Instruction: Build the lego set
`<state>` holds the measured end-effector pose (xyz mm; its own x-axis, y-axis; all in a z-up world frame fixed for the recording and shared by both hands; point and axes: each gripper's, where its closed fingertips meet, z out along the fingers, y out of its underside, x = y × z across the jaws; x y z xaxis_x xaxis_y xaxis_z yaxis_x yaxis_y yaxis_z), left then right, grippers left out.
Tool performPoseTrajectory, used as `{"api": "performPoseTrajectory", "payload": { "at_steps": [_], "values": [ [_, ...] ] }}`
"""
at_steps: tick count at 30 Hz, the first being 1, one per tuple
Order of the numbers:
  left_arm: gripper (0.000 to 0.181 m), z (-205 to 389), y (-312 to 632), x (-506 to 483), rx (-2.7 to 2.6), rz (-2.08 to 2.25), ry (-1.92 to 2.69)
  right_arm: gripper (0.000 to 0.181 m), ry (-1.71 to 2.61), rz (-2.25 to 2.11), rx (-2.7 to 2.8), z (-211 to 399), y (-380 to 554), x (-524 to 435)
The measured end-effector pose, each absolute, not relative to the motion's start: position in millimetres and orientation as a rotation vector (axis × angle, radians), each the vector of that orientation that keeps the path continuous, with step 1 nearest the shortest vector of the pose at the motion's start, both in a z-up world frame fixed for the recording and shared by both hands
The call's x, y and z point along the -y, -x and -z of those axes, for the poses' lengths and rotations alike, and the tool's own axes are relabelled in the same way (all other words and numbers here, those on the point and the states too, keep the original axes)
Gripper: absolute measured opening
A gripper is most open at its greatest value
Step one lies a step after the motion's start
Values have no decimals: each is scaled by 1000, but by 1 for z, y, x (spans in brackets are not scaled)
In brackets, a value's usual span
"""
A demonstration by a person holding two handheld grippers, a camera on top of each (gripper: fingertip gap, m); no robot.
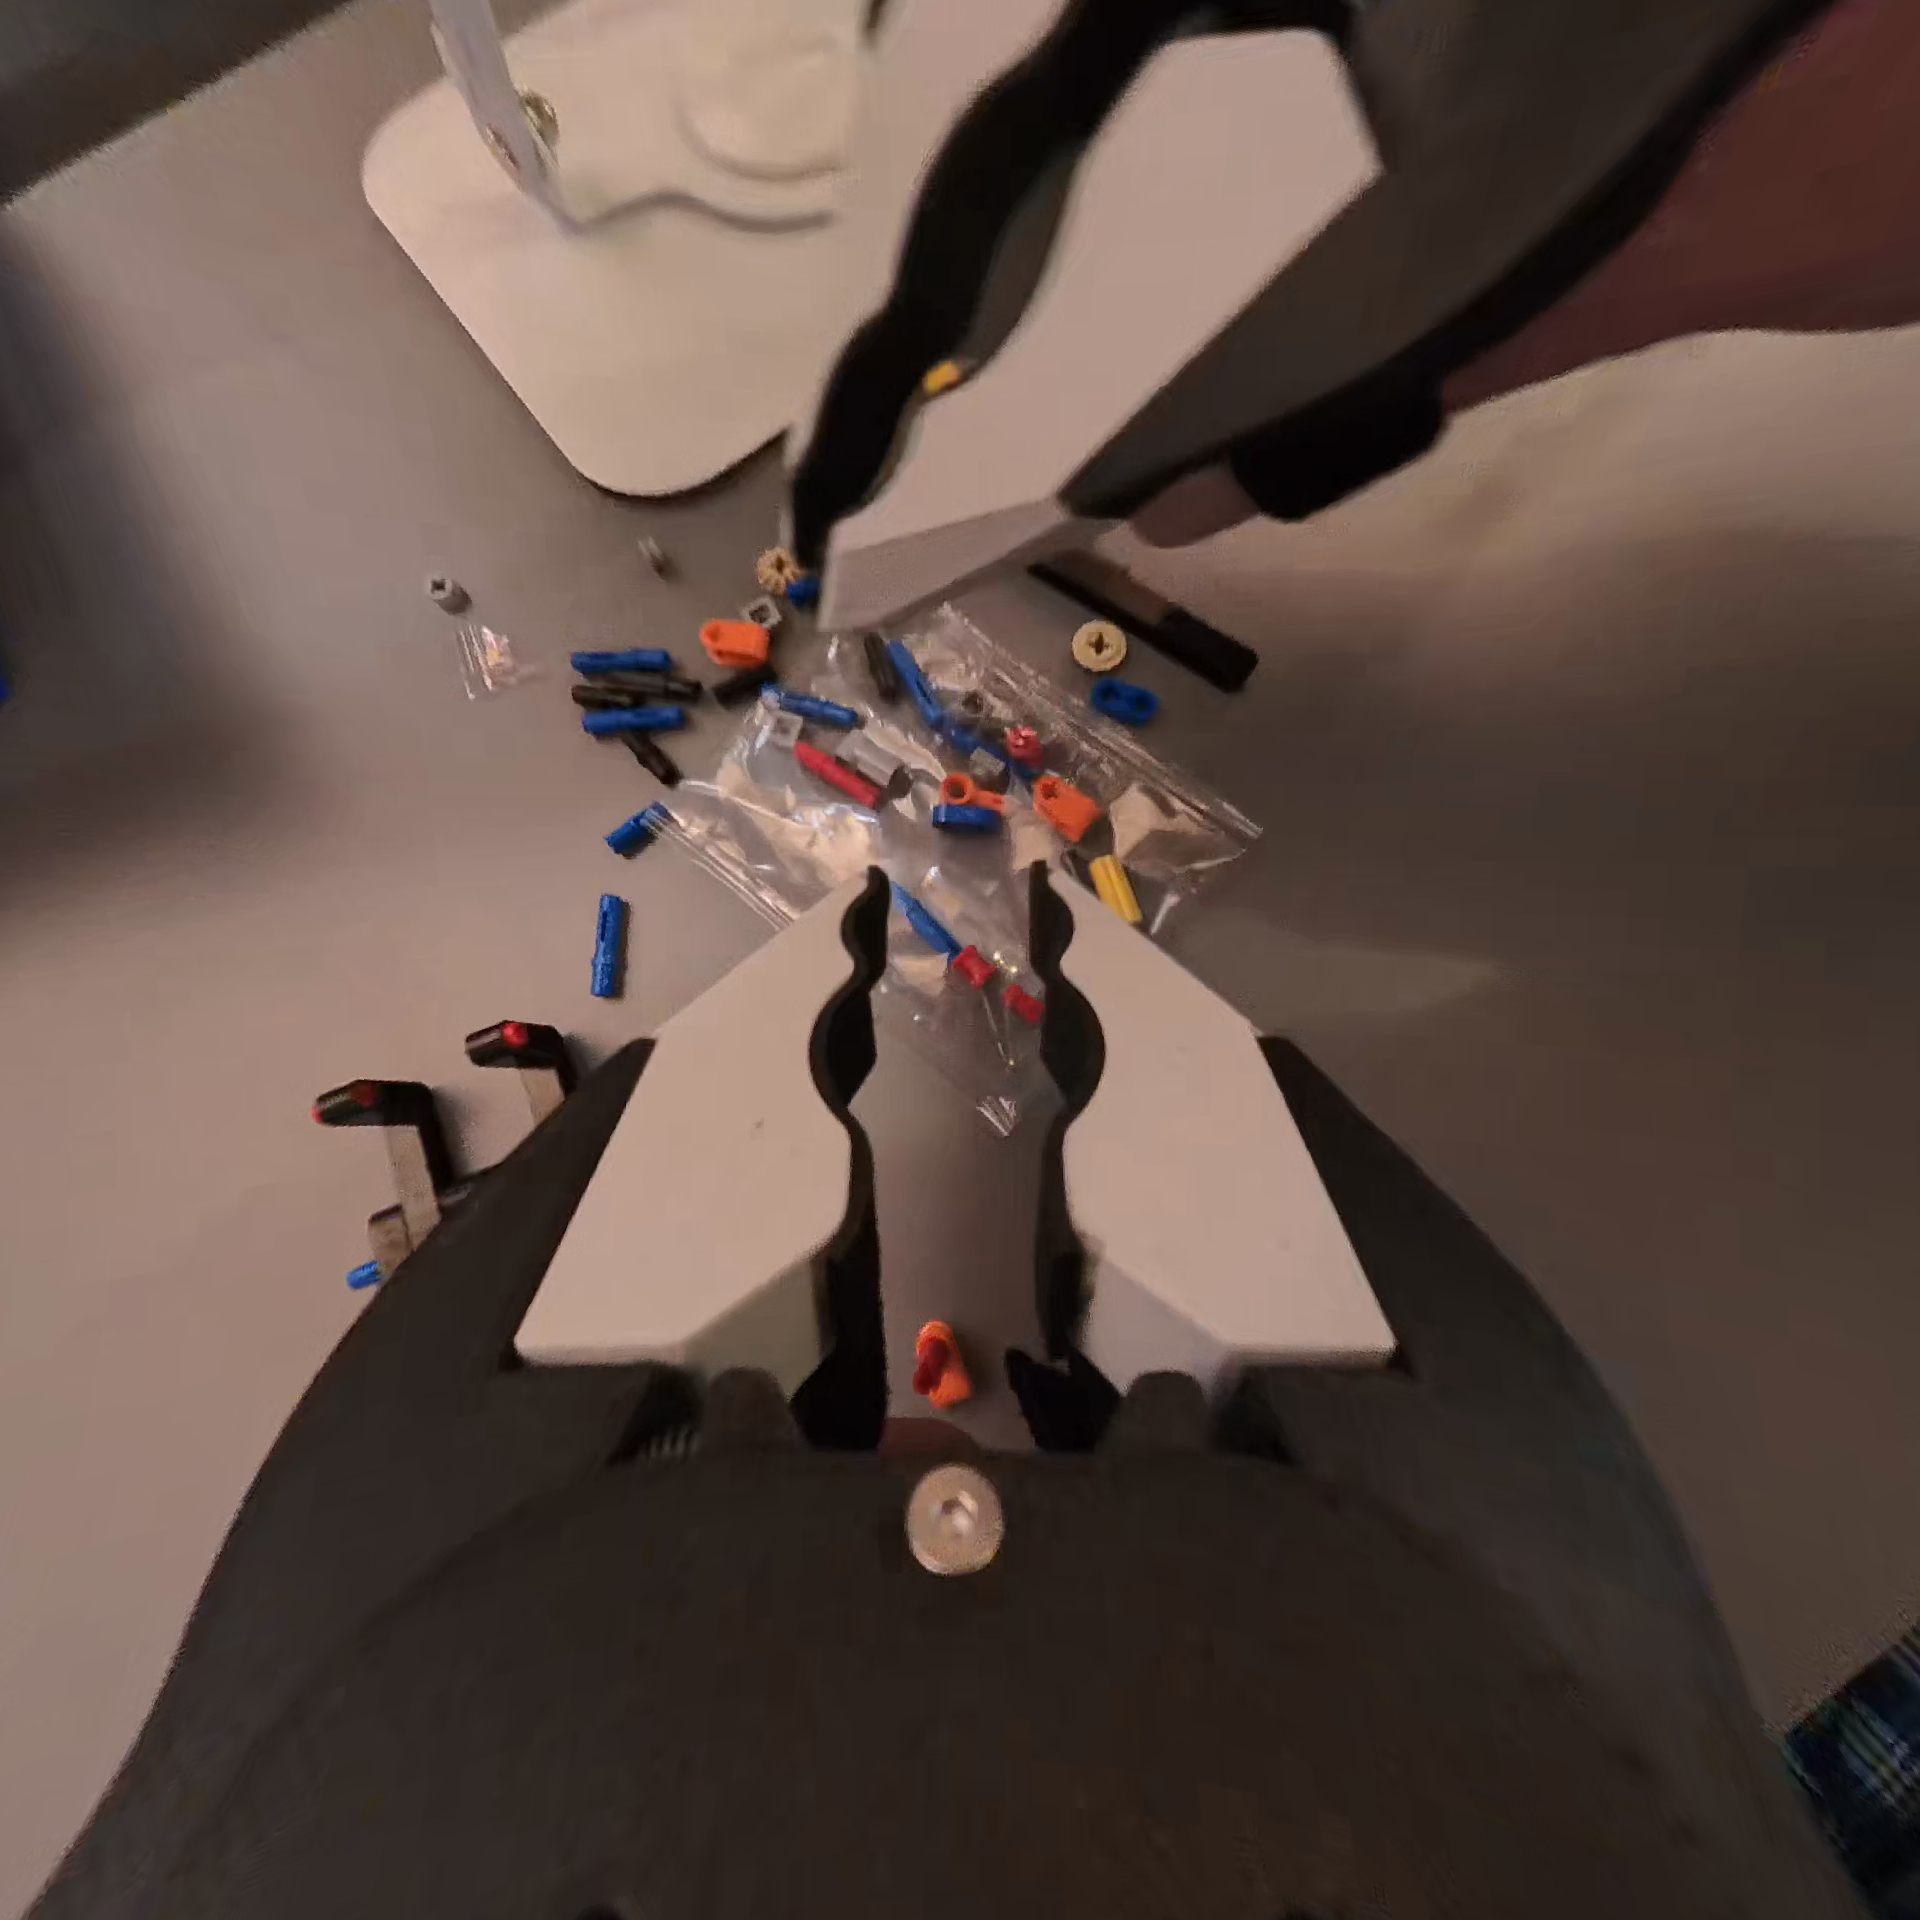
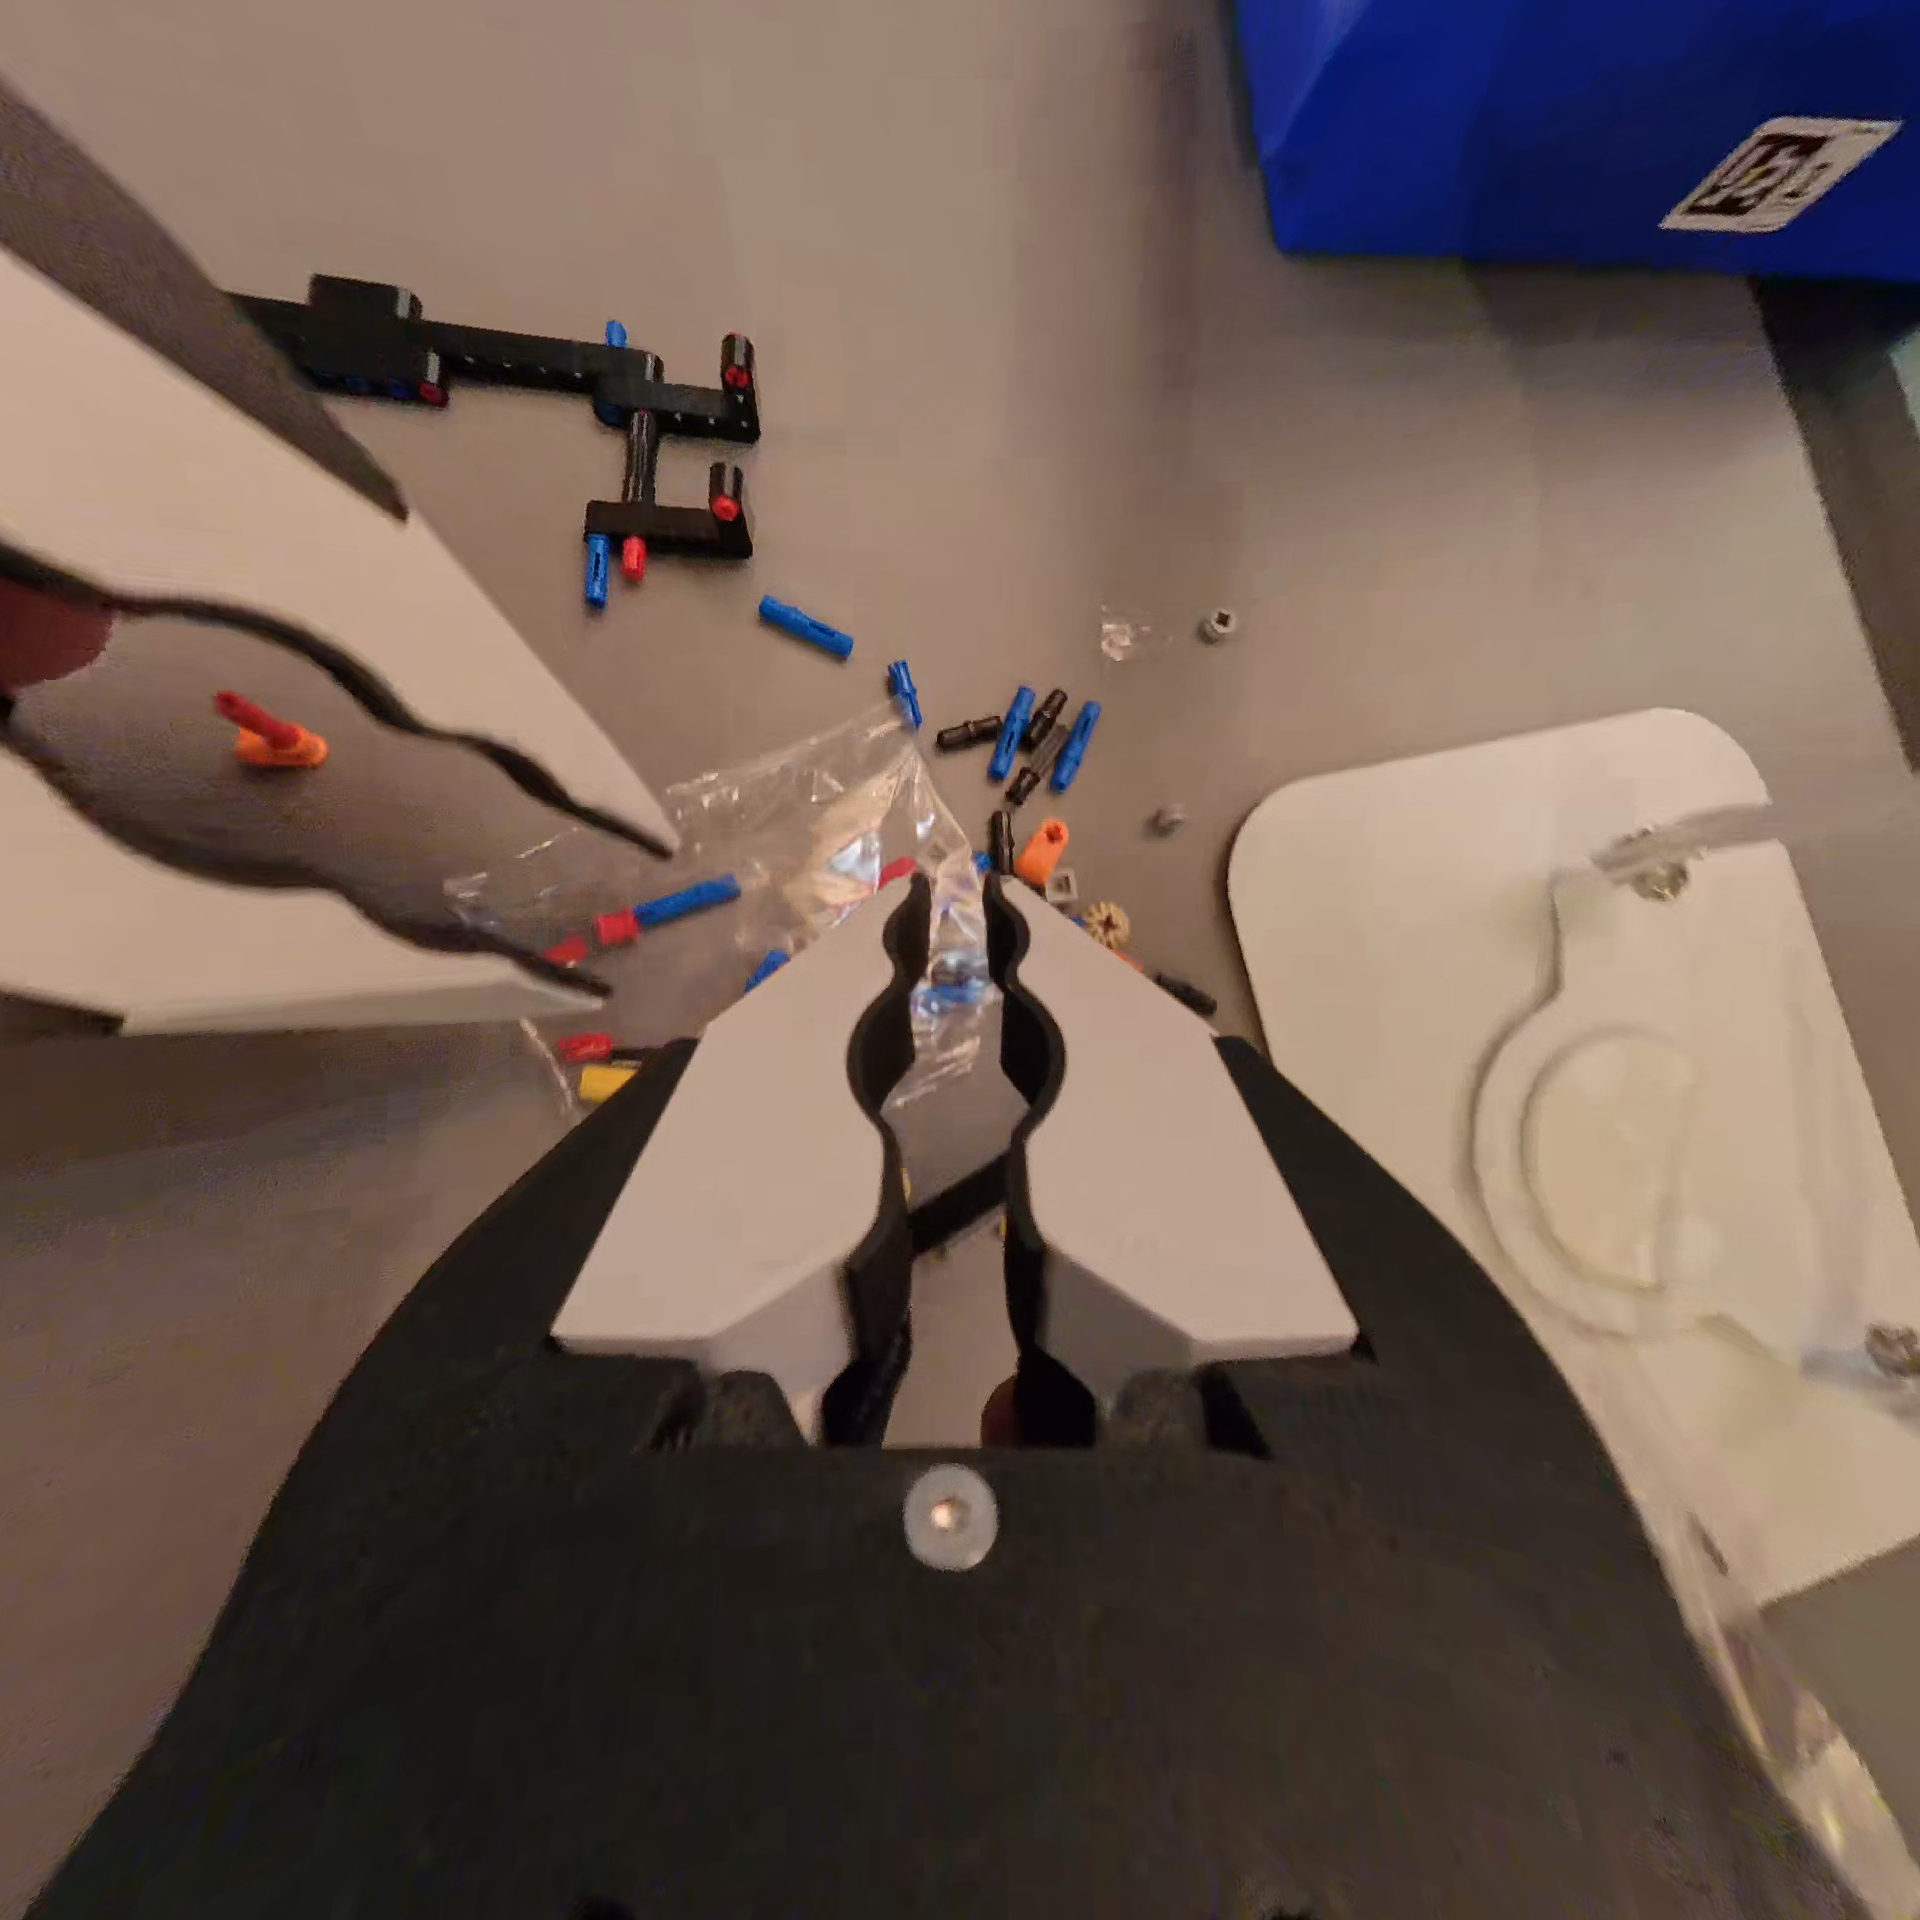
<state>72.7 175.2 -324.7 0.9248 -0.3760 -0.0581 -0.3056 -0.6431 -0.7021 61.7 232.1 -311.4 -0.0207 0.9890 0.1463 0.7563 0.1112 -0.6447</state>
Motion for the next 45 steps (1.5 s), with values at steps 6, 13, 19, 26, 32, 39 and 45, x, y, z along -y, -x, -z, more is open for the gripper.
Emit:
{"api": "performPoseTrajectory", "payload": {
  "at_steps": [6,13,19,26,32,39,45],
  "values": [
    [26,336,-78,-168,-489,144,2338,4,1688,-443,1974,337,-39,-245],
    [26,330,-80,-156,-471,192,2312,4,1741,-396,2041,353,-36,-251],
    [26,312,-68,-151,-424,201,2259,0,1758,-443,2046,356,-37,-250],
    [25,293,-40,-140,-309,195,2191,0,1748,-521,2000,344,-37,-247],
    [27,285,-22,-121,-258,191,2123,0,1702,-635,1935,317,-38,-234],
    [36,291,-11,-97,-180,213,2126,0,1647,-740,1899,295,-40,-211],
    [44,300,-5,-81,-173,193,2146,1,1645,-791,1885,292,-47,-194]
  ]
}}
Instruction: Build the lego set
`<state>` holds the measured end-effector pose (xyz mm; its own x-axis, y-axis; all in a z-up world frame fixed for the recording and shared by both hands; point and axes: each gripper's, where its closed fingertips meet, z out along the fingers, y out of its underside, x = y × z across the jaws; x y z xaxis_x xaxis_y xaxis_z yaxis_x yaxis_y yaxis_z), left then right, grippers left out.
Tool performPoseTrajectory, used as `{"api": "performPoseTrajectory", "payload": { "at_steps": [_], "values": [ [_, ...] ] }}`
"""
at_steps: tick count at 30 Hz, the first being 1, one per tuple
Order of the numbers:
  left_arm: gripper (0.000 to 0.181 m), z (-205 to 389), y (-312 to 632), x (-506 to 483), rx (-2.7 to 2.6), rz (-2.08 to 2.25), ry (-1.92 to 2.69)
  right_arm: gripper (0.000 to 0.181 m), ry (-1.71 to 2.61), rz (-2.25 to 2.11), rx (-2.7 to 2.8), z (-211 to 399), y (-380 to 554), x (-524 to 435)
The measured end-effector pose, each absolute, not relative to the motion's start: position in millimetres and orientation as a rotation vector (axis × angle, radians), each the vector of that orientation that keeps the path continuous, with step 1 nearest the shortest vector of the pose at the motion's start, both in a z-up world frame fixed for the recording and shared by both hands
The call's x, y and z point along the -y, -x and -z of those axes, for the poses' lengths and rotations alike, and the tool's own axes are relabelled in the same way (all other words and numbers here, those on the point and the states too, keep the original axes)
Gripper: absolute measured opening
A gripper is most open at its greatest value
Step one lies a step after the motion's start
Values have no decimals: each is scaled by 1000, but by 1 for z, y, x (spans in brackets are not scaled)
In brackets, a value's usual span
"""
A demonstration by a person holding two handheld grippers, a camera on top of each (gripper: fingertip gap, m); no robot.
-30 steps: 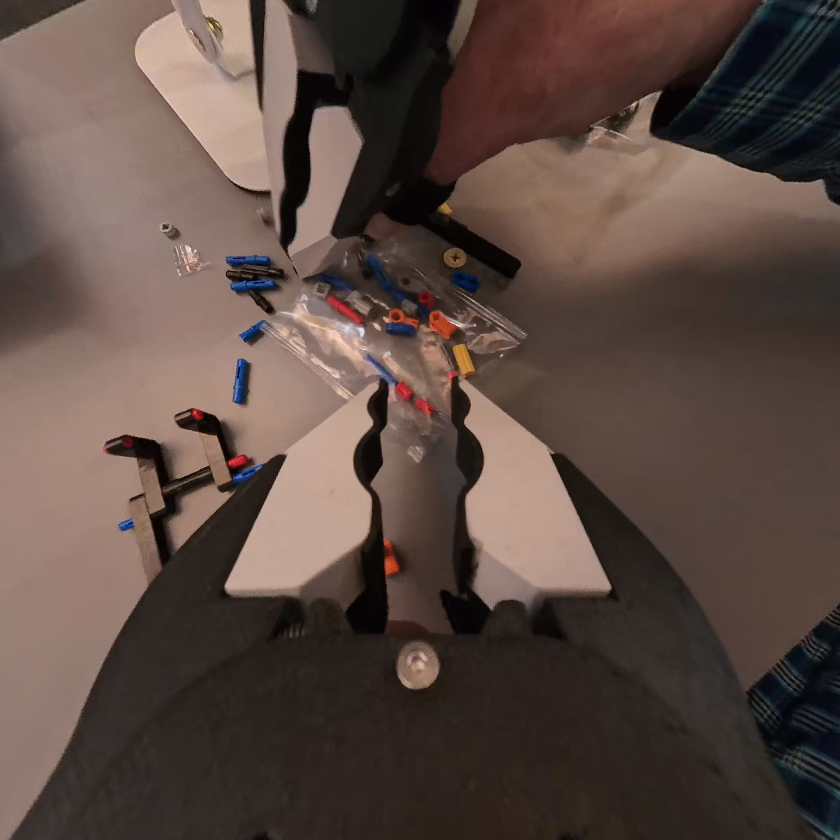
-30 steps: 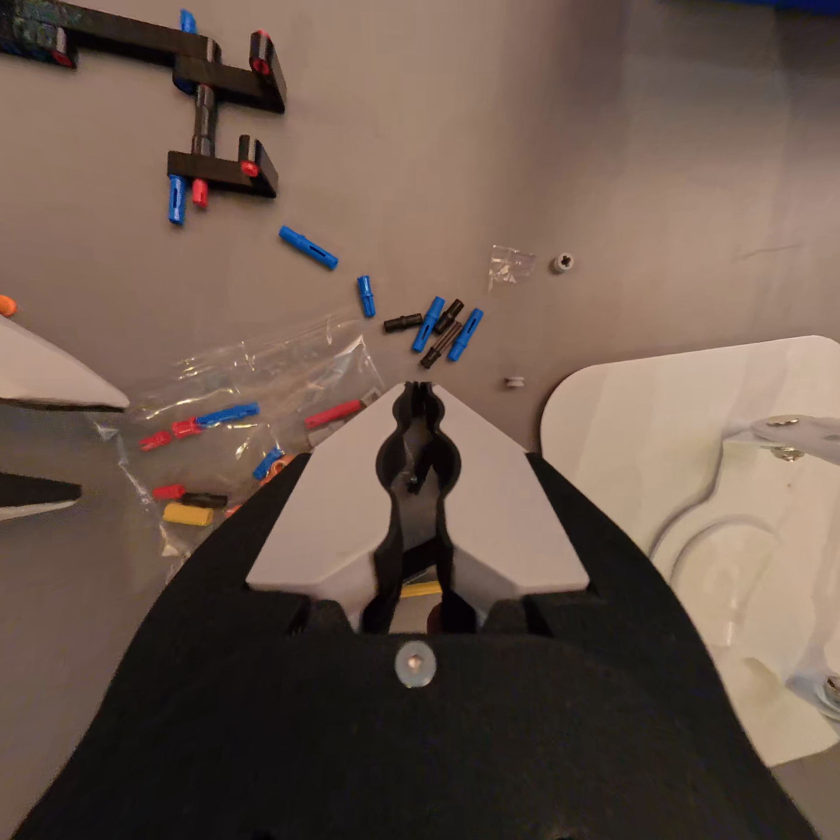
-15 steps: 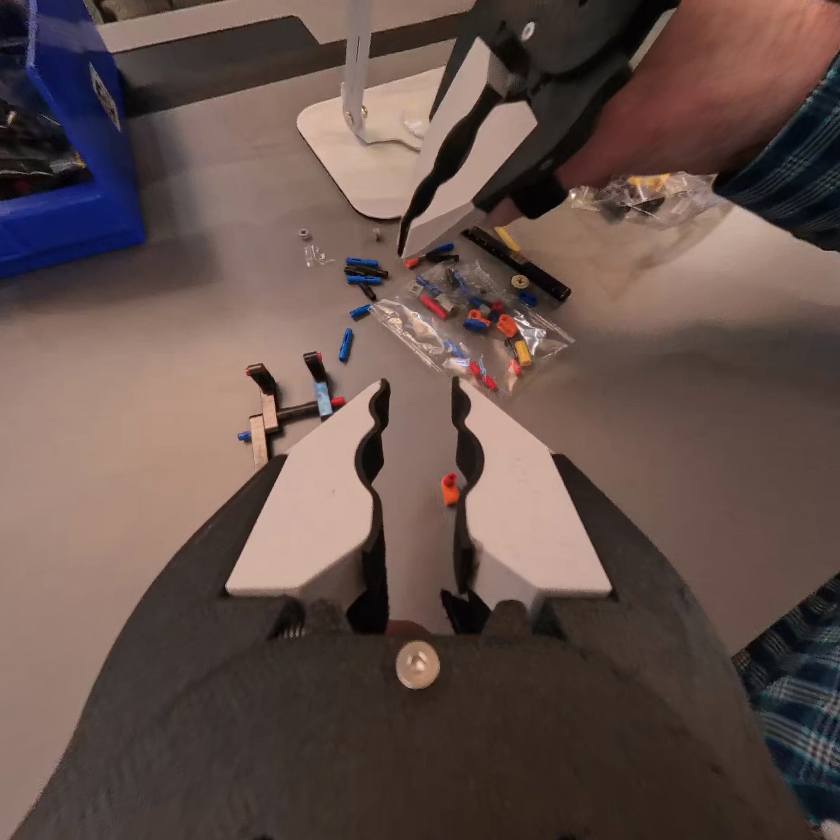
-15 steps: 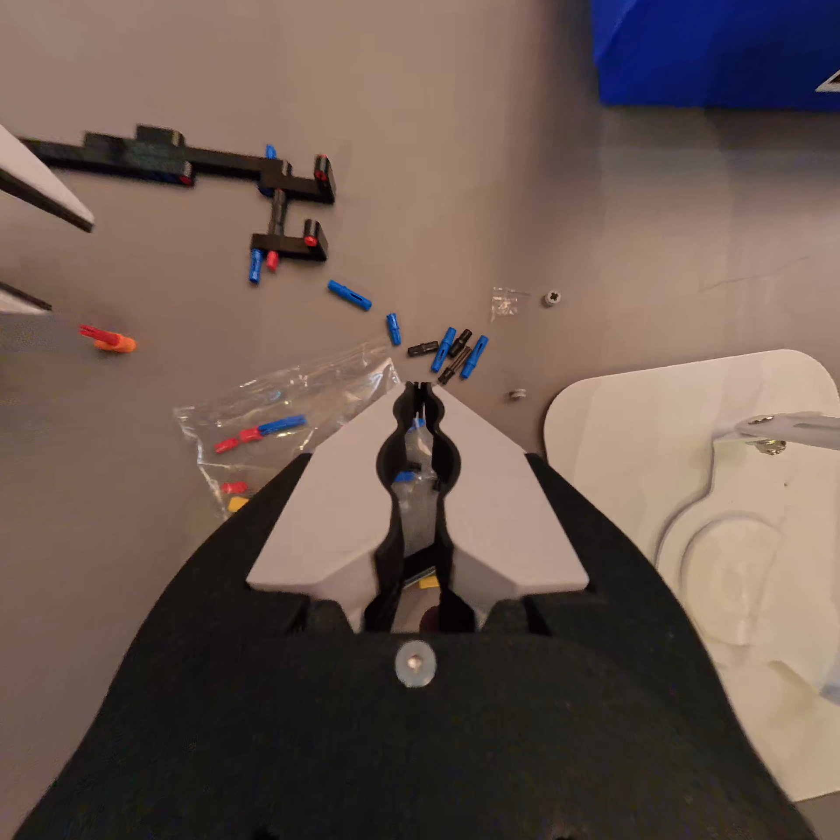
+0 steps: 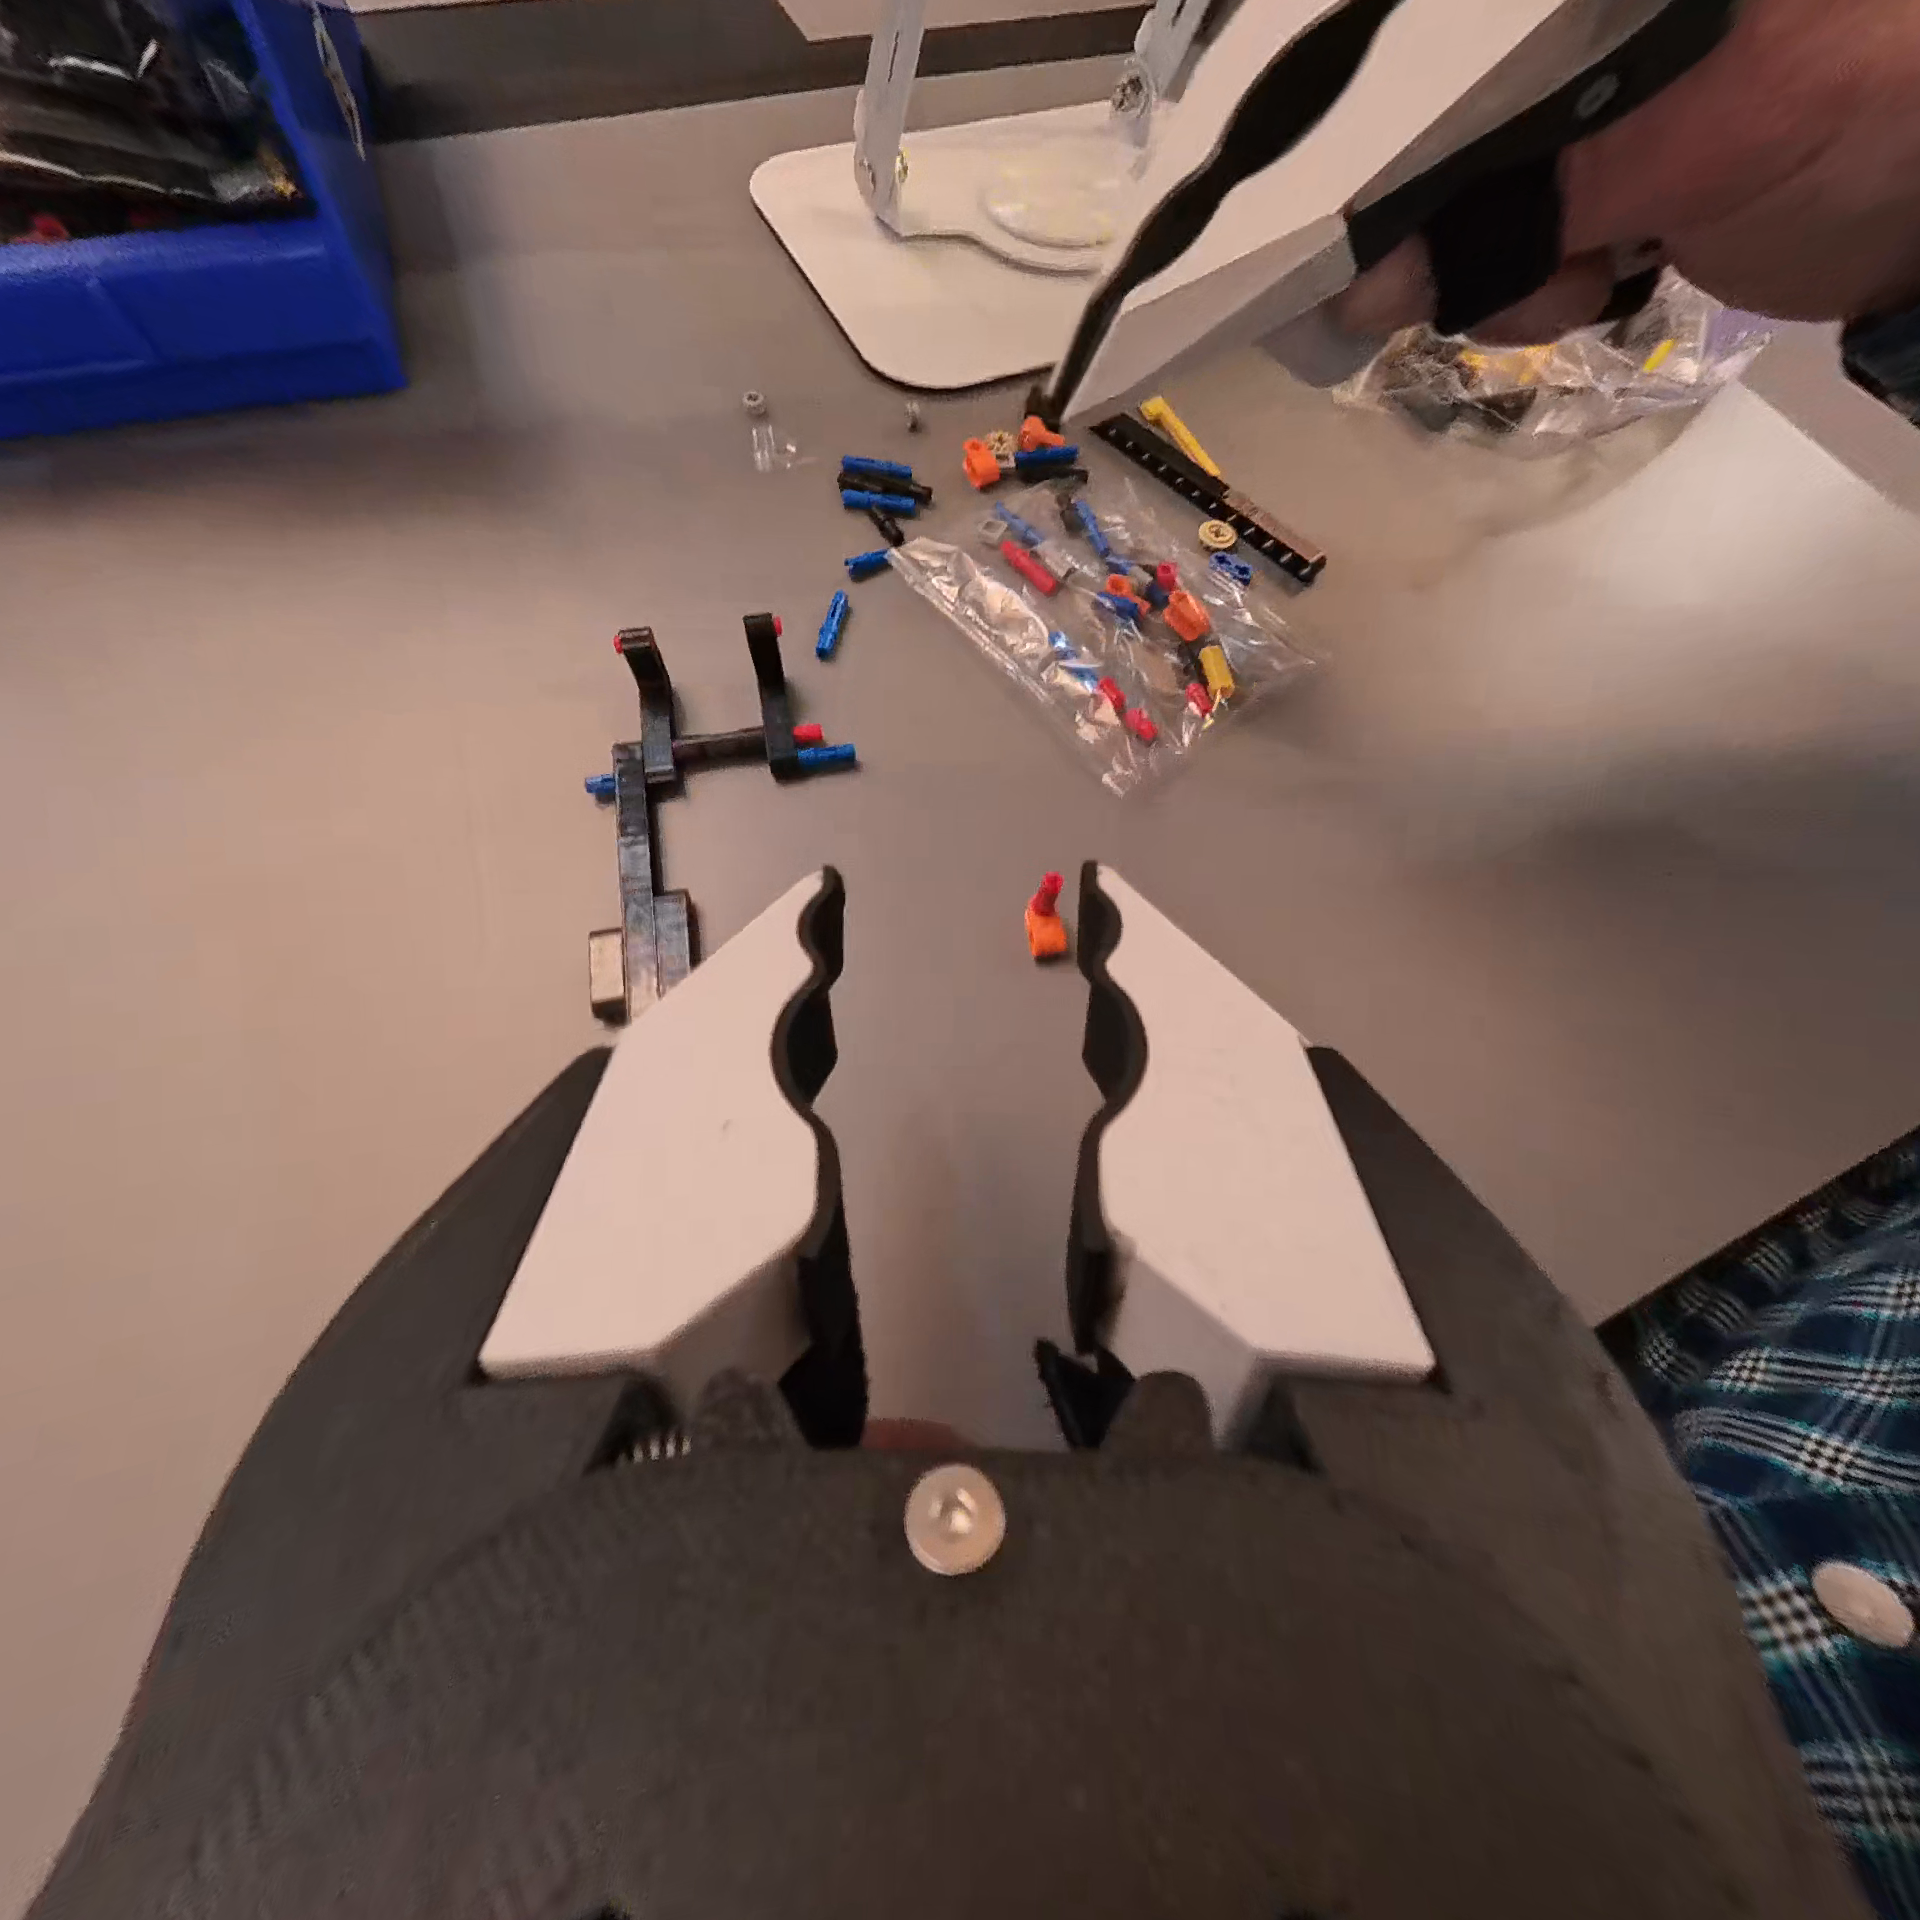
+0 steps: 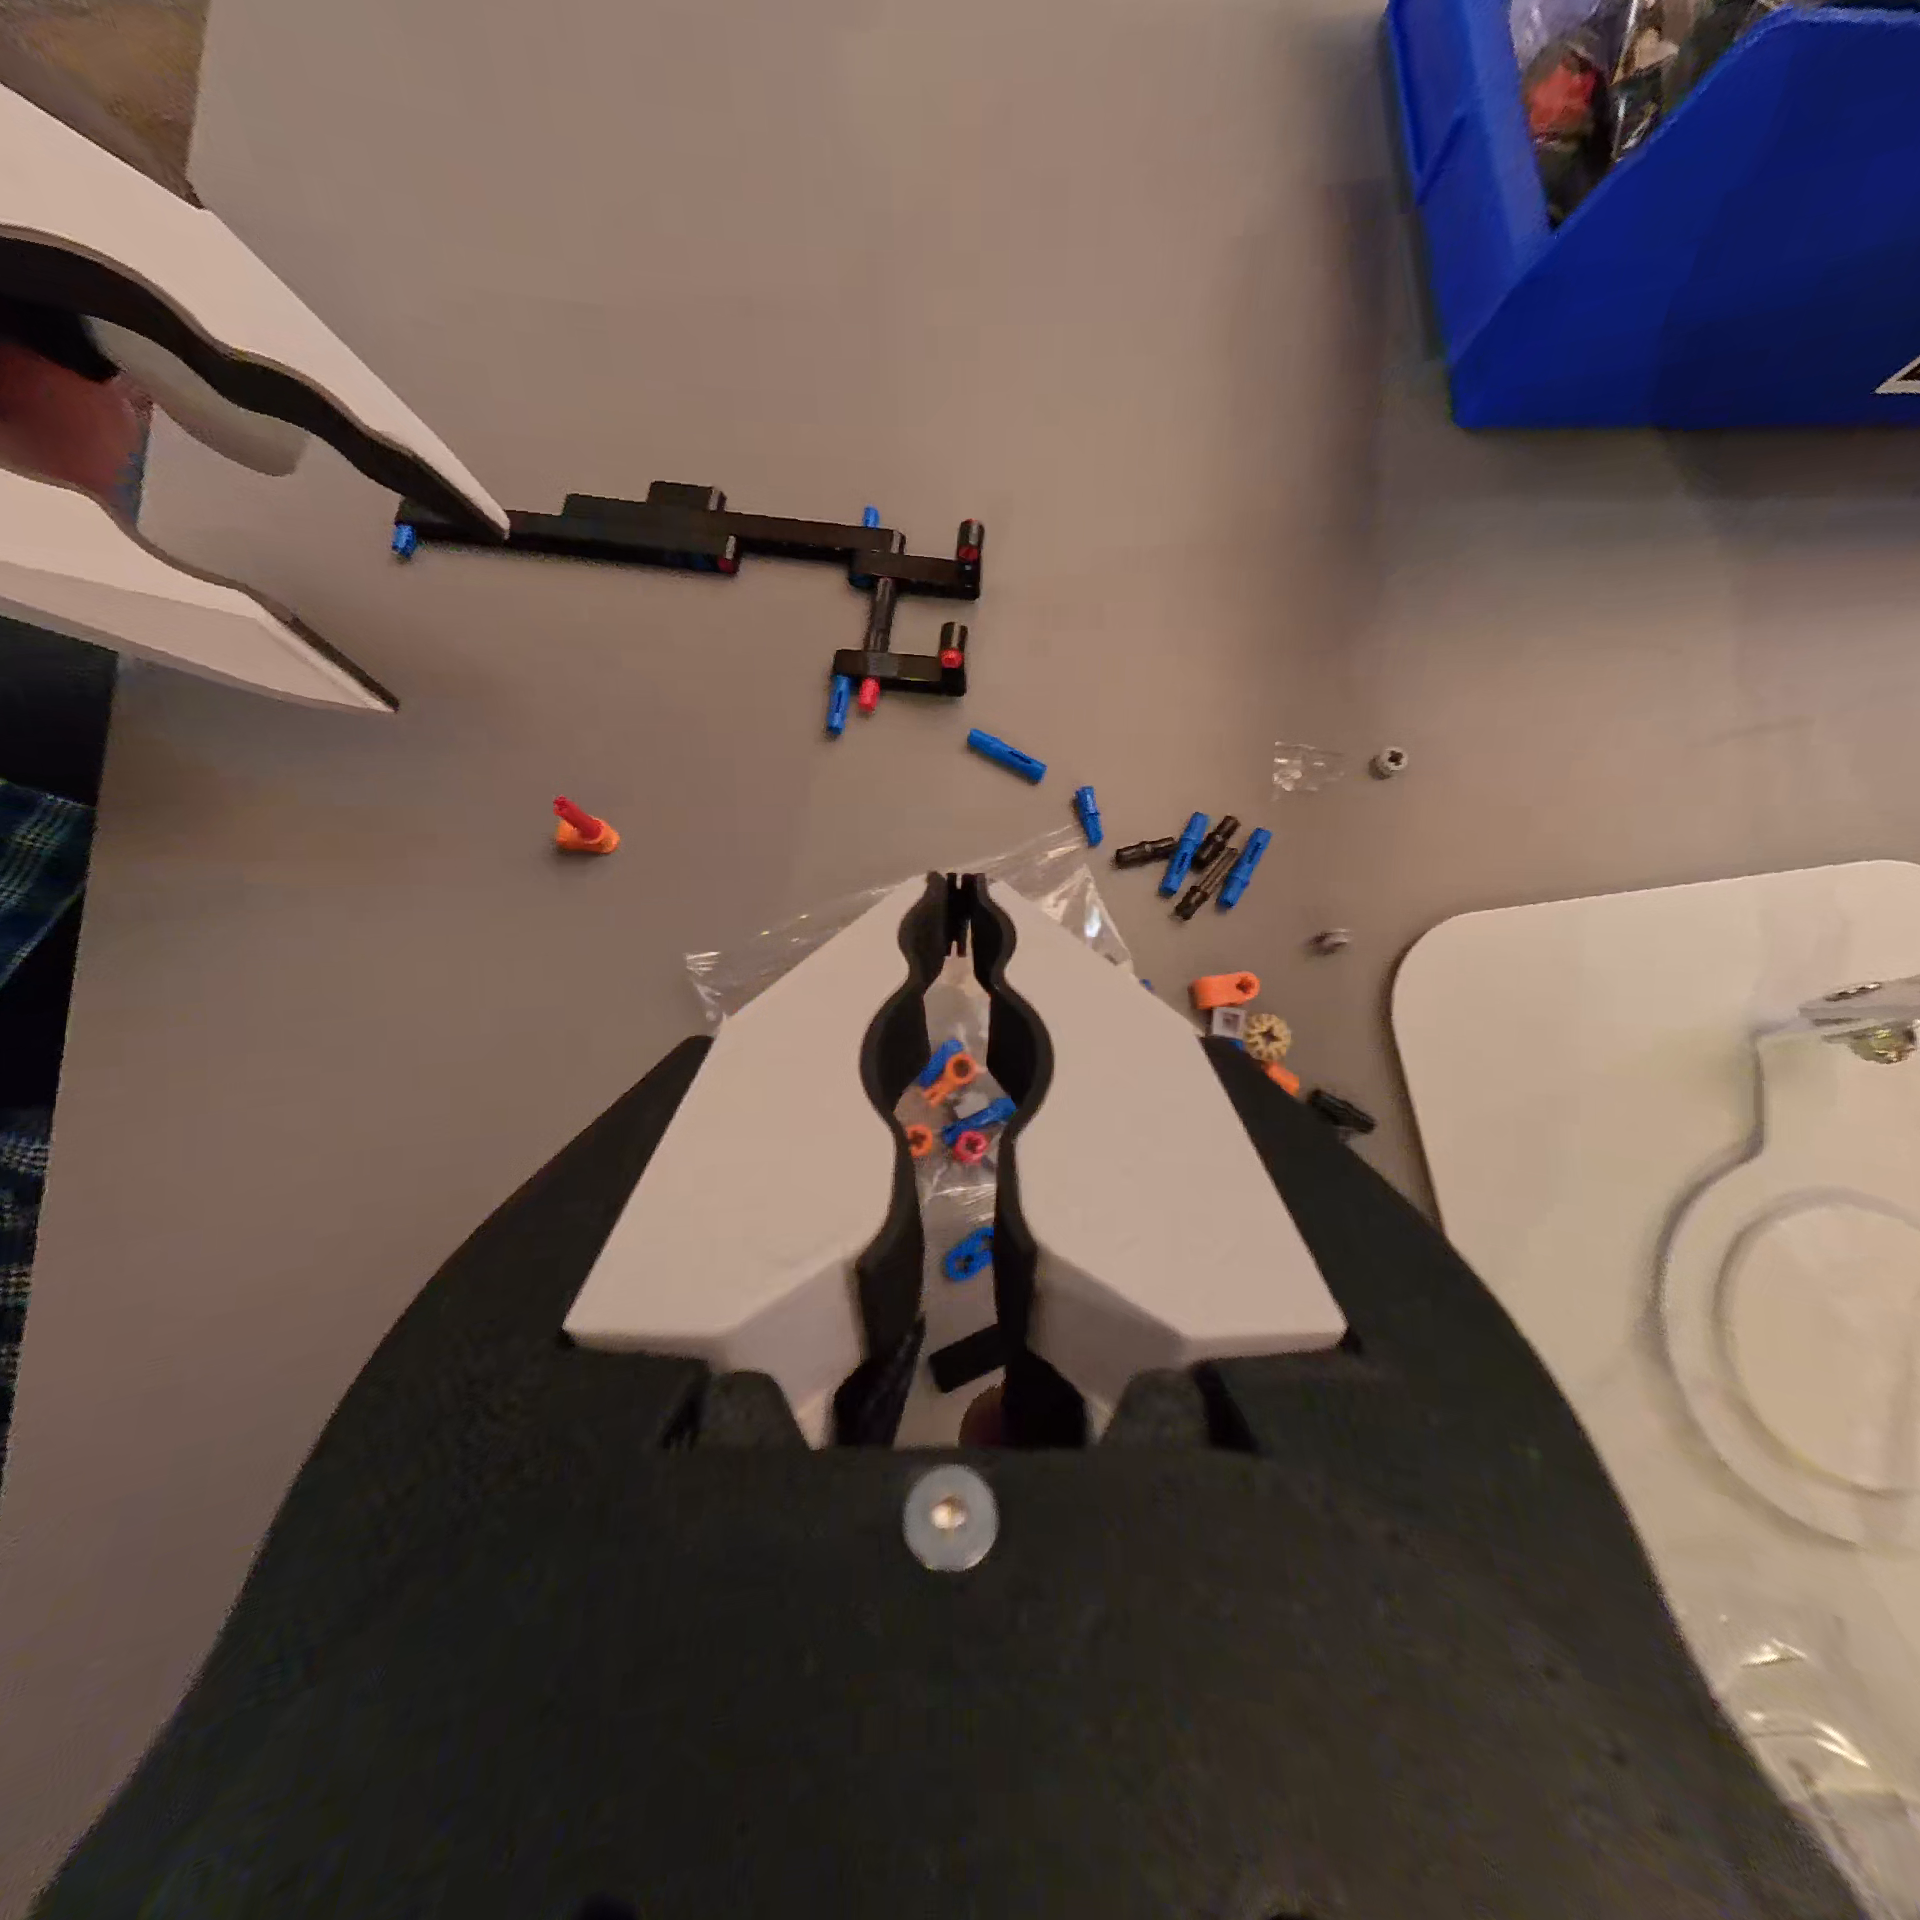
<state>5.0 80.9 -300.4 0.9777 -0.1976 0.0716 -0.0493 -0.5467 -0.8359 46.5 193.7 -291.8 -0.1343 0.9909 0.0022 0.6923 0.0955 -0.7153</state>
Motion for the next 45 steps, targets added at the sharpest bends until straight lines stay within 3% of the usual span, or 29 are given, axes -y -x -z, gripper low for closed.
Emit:
{"api": "performPoseTrajectory", "payload": {
  "at_steps": [27,37,45],
  "values": [
    [43,354,-17,-54,-201,166,2331,1,1675,-912,1966,324,-77,-132],
    [36,354,-15,-52,-190,138,2304,1,1652,-880,2052,348,-80,-113],
    [39,336,-10,-52,-159,77,2208,1,1619,-978,1978,330,-69,-106]
  ]
}}
